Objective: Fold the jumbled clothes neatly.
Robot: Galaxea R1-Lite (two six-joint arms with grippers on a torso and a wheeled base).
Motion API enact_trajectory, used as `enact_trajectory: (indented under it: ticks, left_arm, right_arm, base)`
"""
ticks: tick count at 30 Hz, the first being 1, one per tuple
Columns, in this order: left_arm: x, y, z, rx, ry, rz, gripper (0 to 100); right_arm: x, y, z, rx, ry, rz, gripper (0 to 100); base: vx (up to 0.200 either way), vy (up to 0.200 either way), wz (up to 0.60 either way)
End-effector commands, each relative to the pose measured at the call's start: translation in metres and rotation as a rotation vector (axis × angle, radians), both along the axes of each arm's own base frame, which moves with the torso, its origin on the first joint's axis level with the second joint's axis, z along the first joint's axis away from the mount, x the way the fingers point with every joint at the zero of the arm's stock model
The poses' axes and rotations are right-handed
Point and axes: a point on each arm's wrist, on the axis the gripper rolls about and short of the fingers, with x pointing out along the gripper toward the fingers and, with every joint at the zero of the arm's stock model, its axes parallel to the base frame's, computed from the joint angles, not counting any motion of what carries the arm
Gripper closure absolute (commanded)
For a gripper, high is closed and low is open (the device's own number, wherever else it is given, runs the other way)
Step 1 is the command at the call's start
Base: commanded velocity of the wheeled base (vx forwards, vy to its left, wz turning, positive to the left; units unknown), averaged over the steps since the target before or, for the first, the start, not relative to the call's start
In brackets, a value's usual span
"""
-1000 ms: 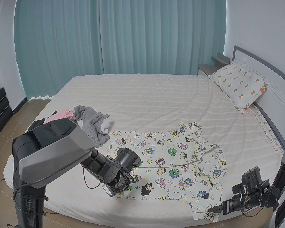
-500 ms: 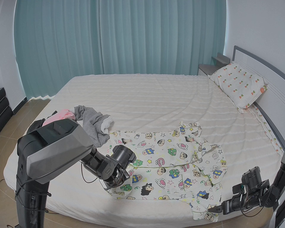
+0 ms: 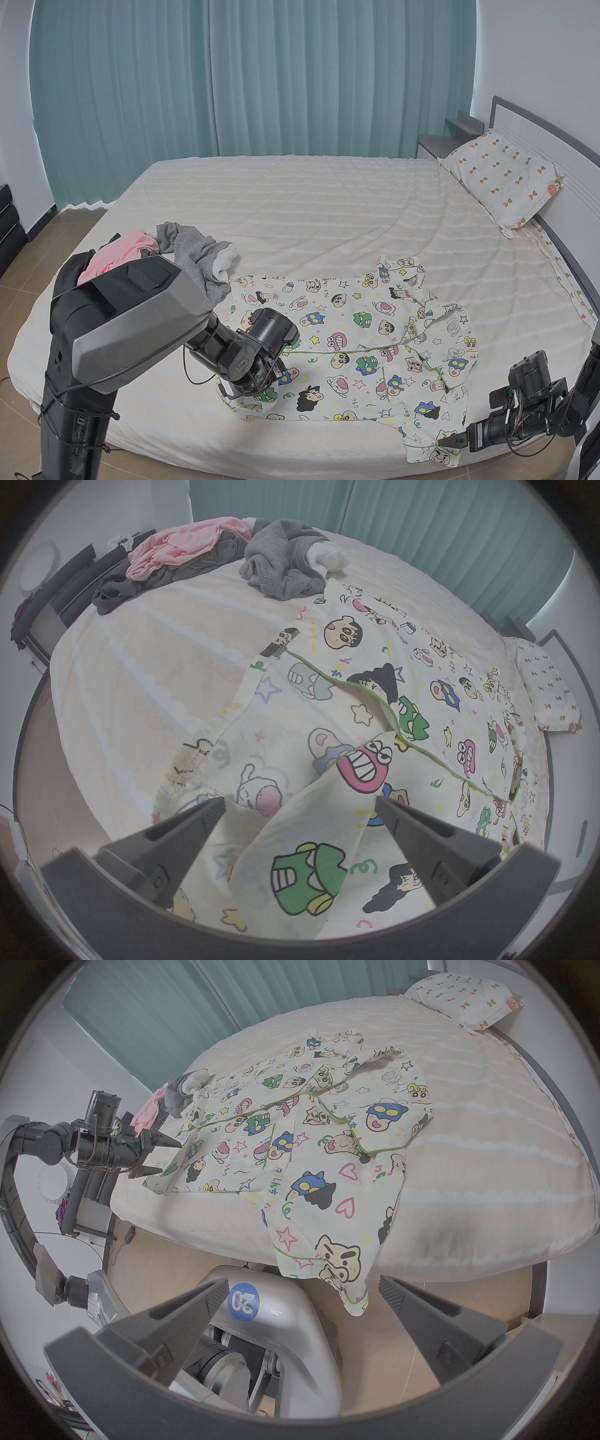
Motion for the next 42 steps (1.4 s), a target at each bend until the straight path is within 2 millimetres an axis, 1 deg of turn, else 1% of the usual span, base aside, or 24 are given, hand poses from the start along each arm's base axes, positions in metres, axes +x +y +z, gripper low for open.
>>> enact_trajectory:
  ticks: [1,9,14,18,21,22,30,36,37,42]
  left_arm:
    - [0.001,-0.004,-0.011,0.042,-0.006,0.006,100]
    - [-0.001,-0.007,-0.018,0.08,-0.023,0.014,100]
    - [0.0,-0.006,-0.018,0.078,-0.031,0.021,100]
    - [0.003,-0.008,-0.016,0.042,-0.067,0.029,100]
    - [0.001,-0.007,-0.017,0.053,-0.057,0.019,100]
    - [0.001,-0.007,-0.017,0.053,-0.057,0.019,0]
    - [0.003,-0.009,-0.017,0.05,-0.066,0.012,0]
    - [0.002,-0.014,-0.02,0.069,-0.066,-0.033,0]
    - [0.002,-0.014,-0.02,0.069,-0.066,-0.033,100]
    - [0.002,-0.015,-0.02,0.07,-0.065,-0.037,100]
  right_arm:
    - [-0.004,-0.001,-0.001,-0.005,0.017,0.0,0]
    - [-0.004,-0.001,-0.001,-0.003,0.015,0.002,0]
    - [-0.004,-0.001,-0.001,-0.004,0.014,0.0,0]
    - [-0.004,-0.001,-0.001,-0.004,0.014,0.0,0]
    - [-0.004,-0.001,-0.001,-0.003,0.012,0.0,0]
    - [-0.004,-0.001,0.0,-0.003,0.011,0.0,0]
    - [-0.004,-0.001,0.0,-0.002,0.013,0.001,0]
    - [-0.004,-0.001,-0.001,-0.004,0.014,0.0,0]
    - [-0.004,-0.001,-0.001,-0.004,0.014,0.0,0]
    - [-0.004,-0.001,-0.001,-0.004,0.014,0.0,0]
  base:
    - [0.0,0.0,0.0]
    - [0.0,0.0,0.0]
    - [0.0,0.0,0.0]
    - [0.0,0.0,0.0]
    - [0.0,0.0,0.0]
    - [0.0,0.0,0.0]
    - [0.0,0.0,0.0]
    - [0.0,0.0,0.0]
    - [0.0,0.0,0.0]
    - [0.0,0.0,0.0]
